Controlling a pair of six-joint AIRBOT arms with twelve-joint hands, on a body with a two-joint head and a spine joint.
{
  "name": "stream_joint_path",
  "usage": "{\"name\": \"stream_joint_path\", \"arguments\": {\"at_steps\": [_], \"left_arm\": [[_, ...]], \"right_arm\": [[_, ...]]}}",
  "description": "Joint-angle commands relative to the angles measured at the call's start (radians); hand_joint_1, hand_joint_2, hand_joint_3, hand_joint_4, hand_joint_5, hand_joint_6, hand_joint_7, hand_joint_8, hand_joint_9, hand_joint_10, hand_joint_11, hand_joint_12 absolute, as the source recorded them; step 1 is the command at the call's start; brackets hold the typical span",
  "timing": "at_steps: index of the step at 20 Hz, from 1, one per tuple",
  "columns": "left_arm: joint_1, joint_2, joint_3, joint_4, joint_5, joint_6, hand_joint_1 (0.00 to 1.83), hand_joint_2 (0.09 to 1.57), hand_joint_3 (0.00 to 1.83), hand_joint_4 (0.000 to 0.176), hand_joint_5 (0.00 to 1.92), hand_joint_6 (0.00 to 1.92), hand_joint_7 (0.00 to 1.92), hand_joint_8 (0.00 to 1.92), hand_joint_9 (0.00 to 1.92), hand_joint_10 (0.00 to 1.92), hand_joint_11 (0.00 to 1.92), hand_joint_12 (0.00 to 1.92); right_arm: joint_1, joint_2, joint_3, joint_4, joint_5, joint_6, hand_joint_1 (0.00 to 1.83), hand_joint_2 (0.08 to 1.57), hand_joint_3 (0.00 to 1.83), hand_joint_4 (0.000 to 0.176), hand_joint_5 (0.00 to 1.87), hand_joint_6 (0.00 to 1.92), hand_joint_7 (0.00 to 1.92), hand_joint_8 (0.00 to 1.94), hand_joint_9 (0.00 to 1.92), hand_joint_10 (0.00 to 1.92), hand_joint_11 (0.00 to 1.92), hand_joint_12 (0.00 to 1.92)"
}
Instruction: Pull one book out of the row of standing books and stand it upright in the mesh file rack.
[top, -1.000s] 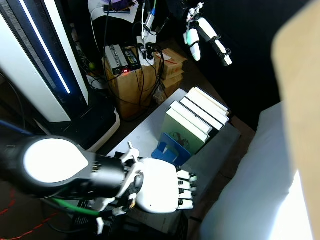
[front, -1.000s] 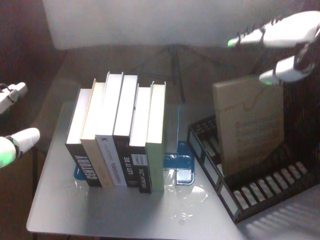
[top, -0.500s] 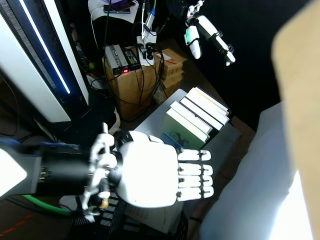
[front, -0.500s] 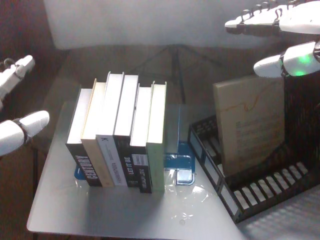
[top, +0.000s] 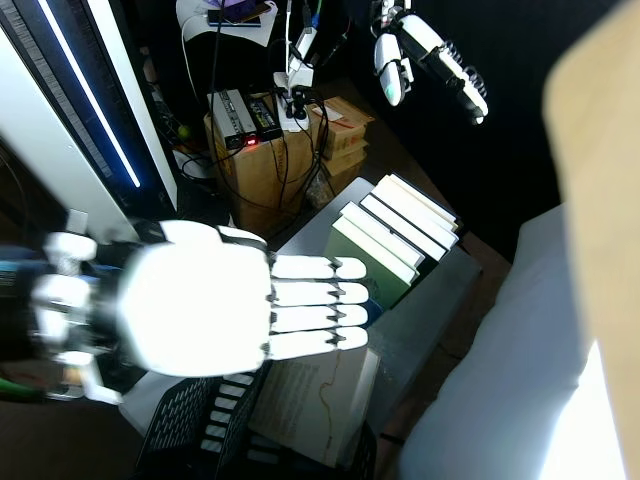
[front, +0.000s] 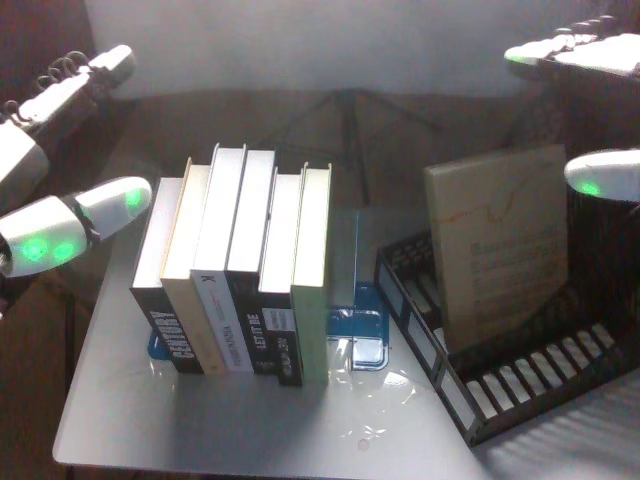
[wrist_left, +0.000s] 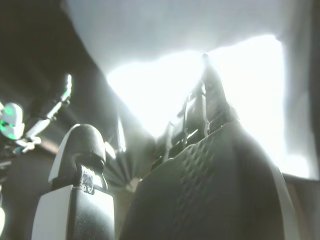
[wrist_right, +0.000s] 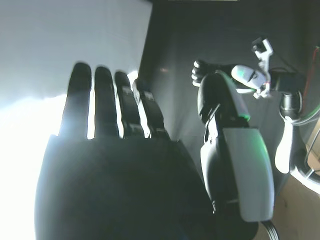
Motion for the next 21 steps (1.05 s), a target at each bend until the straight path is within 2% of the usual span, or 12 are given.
{"name": "stream_joint_path", "arguments": {"at_steps": [1,2,3,4,6,8,9,10,15,17,20,21], "left_arm": [[-0.018,0.011,0.002,0.011,-0.121,-0.011,0.38,1.31,0.0,0.09,0.0,0.0,0.0,0.0,0.0,0.0,0.0,0.7],[-0.025,0.012,0.003,0.025,-0.116,-0.014,0.38,1.31,0.0,0.09,0.0,0.0,0.0,0.0,0.0,0.0,0.0,0.7],[-0.033,0.013,0.003,0.049,-0.112,-0.02,0.36,1.32,0.0,0.047,0.0,0.0,0.0,0.0,0.0,0.0,0.0,0.57],[-0.034,0.015,0.003,0.058,-0.112,-0.022,0.3,1.33,0.0,0.032,0.0,0.0,0.0,0.0,0.0,0.0,0.0,0.43],[-0.036,0.017,0.003,0.084,-0.108,-0.038,0.25,1.33,0.0,0.024,0.0,0.0,0.0,0.0,0.0,0.0,0.0,0.33],[-0.047,0.017,0.002,0.124,-0.09,-0.051,0.28,1.32,0.0,0.056,0.0,0.0,0.0,0.0,0.0,0.0,0.0,0.2],[-0.051,0.017,0.002,0.135,-0.085,-0.054,0.3,1.32,0.0,0.075,0.0,0.0,0.0,0.0,0.0,0.0,0.0,0.21],[-0.052,0.017,0.0,0.145,-0.083,-0.056,0.33,1.32,0.0,0.071,0.01,0.0,0.0,0.0,0.0,0.0,0.0,0.2],[-0.053,0.012,-0.003,0.152,-0.083,-0.062,0.26,1.31,0.0,0.077,0.0,0.0,0.0,0.0,0.0,0.0,0.0,0.15],[-0.054,0.013,-0.001,0.151,-0.079,-0.063,0.26,1.31,0.0,0.095,0.0,0.0,0.0,0.0,0.0,0.0,0.0,0.01],[-0.058,0.015,0.001,0.15,-0.075,-0.065,0.27,1.28,0.0,0.072,0.0,0.0,0.0,0.0,0.0,0.0,0.0,0.0],[-0.06,0.016,0.002,0.15,-0.076,-0.064,0.28,1.27,0.0,0.057,0.0,0.0,0.0,0.0,0.0,0.0,0.0,0.0]], "right_arm": [[-0.012,0.024,-0.02,0.06,0.146,-0.024,0.36,1.34,0.0,0.003,0.0,0.0,0.0,0.0,0.0,0.0,0.0,0.0],[-0.023,0.034,-0.036,0.073,0.159,-0.04,0.36,1.34,0.0,0.003,0.0,0.0,0.0,0.0,0.0,0.0,0.0,0.0],[-0.038,0.045,-0.062,0.087,0.177,-0.062,0.37,1.31,0.01,0.0,0.0,0.0,0.0,0.0,0.06,0.0,0.0,0.23],[-0.051,0.047,-0.073,0.096,0.189,-0.074,0.36,1.33,0.02,0.0,0.0,0.0,0.0,0.0,0.03,0.0,0.0,0.26],[-0.09,0.05,-0.099,0.125,0.221,-0.101,0.38,1.32,0.0,0.0,0.0,0.0,0.0,0.0,0.0,0.0,0.0,0.09],[-0.117,0.056,-0.116,0.146,0.248,-0.108,0.42,1.34,0.01,0.033,0.0,0.0,0.0,0.0,0.0,0.0,0.0,0.0],[-0.125,0.059,-0.122,0.149,0.252,-0.108,0.42,1.33,0.0,0.025,0.0,0.0,0.0,0.0,0.0,0.0,0.0,0.0],[-0.134,0.062,-0.129,0.152,0.257,-0.108,0.43,1.33,0.0,0.004,0.0,0.0,0.0,0.0,0.0,0.0,0.0,0.0],[-0.163,0.056,-0.14,0.18,0.273,-0.123,0.42,1.33,0.0,0.02,0.0,0.0,0.0,0.0,0.0,0.0,0.0,0.0],[-0.199,0.06,-0.146,0.224,0.304,-0.147,0.41,1.33,0.0,0.0,0.0,0.0,0.0,0.0,0.0,0.0,0.0,0.0],[-0.227,0.065,-0.153,0.253,0.338,-0.157,0.4,1.32,0.0,0.006,0.0,0.0,0.0,0.0,0.0,0.0,0.0,0.0],[-0.23,0.063,-0.153,0.255,0.344,-0.157,0.4,1.33,0.0,0.026,0.0,0.0,0.0,0.0,0.0,0.0,0.0,0.0]]}}
